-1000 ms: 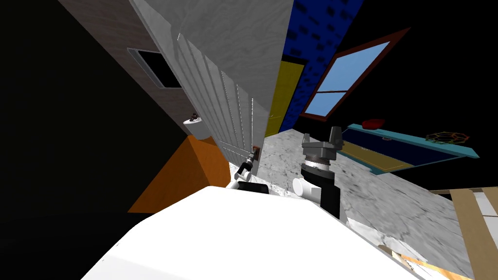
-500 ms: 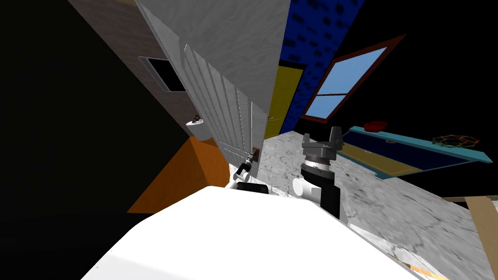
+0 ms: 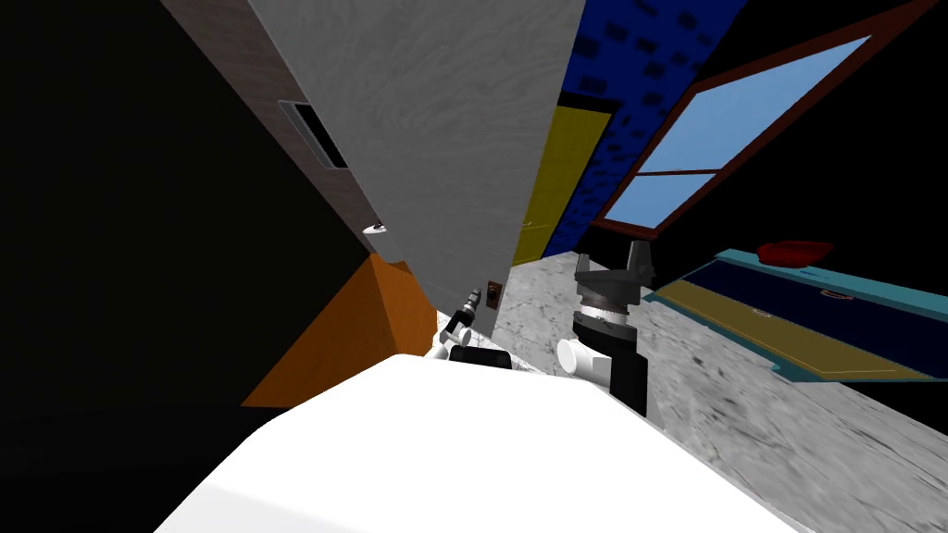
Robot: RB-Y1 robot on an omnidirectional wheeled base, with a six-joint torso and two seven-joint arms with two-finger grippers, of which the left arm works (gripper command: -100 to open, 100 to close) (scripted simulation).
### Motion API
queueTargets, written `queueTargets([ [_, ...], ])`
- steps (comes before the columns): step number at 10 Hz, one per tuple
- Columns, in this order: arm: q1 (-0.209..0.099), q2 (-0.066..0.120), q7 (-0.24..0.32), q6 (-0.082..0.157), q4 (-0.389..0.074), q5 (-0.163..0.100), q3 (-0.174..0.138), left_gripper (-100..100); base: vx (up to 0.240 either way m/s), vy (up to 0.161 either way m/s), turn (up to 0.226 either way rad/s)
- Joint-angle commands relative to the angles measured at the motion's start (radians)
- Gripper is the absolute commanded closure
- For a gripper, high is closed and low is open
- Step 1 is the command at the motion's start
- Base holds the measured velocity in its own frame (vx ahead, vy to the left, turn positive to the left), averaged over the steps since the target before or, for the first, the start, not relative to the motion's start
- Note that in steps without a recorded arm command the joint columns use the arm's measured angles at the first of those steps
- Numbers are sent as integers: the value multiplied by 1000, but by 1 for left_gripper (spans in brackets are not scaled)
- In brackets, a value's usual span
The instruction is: Push the door open
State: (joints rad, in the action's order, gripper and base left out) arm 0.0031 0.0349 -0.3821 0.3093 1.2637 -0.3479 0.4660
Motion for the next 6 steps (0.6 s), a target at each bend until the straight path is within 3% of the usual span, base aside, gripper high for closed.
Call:
queueTargets([
  [1,28,9,-12,-4,28,0,25,-100,-118,28,76],
  [4,81,2,-41,0,67,-4,89,-100,-182,60,130],
  [6,113,-21,-58,3,90,-7,128,-100,-166,62,123],
])
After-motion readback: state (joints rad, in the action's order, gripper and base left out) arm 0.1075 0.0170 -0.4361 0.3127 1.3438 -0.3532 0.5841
